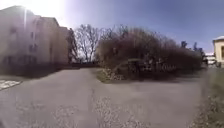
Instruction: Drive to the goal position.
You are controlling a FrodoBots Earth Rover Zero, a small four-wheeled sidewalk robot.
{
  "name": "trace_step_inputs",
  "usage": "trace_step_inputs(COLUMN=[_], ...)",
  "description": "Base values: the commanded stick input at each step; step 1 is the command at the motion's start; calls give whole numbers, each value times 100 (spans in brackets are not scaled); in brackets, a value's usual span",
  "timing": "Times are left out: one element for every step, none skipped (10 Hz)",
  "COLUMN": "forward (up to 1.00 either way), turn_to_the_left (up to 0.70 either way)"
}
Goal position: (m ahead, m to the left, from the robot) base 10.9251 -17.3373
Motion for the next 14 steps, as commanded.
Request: trace_step_inputs(forward=[85, 85, 85, 85, 85, 85, 85, 85, 85, 85, 85, 85, 85, 85], turn_to_the_left=[-34, -34, -34, -34, -34, -34, -34, -34, -34, -34, -34, -34, -34, -27])
